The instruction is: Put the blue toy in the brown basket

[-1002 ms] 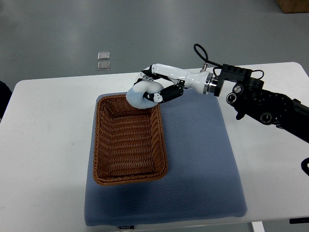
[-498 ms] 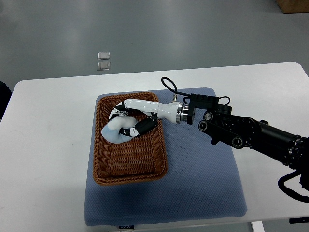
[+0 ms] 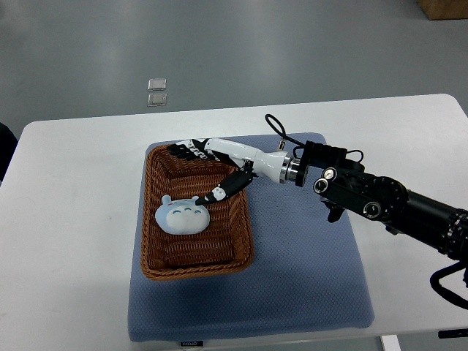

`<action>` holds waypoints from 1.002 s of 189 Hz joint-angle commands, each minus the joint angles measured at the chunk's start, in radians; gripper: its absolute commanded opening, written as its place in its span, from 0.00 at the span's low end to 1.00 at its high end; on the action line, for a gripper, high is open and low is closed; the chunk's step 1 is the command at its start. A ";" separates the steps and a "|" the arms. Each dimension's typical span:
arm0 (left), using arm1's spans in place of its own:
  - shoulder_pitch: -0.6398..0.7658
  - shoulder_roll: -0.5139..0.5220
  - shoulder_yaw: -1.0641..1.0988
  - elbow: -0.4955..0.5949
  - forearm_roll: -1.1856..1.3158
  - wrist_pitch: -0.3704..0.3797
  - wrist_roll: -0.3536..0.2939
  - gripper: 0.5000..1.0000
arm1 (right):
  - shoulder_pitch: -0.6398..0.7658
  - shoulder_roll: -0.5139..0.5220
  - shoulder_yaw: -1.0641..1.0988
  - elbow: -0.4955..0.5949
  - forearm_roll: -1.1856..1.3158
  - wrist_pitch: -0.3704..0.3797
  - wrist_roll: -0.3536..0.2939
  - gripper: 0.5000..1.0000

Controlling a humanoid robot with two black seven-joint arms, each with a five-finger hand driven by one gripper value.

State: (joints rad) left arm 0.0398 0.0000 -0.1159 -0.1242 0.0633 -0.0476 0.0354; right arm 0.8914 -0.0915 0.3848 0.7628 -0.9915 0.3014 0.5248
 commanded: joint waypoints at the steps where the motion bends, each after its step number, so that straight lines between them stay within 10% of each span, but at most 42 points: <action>1: 0.000 0.000 0.001 0.000 0.001 0.000 0.000 1.00 | 0.001 -0.053 0.006 0.000 0.154 0.028 -0.089 0.80; 73: 0.000 0.000 0.001 0.000 0.000 0.000 0.000 1.00 | -0.015 -0.145 0.066 -0.053 0.812 0.068 -0.407 0.82; 189: 0.000 0.000 -0.001 0.002 0.000 0.000 0.000 1.00 | -0.068 -0.154 0.071 -0.096 1.038 0.067 -0.467 0.83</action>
State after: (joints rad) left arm 0.0397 0.0000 -0.1166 -0.1230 0.0633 -0.0476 0.0353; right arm 0.8228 -0.2435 0.4563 0.6673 0.0444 0.3671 0.0701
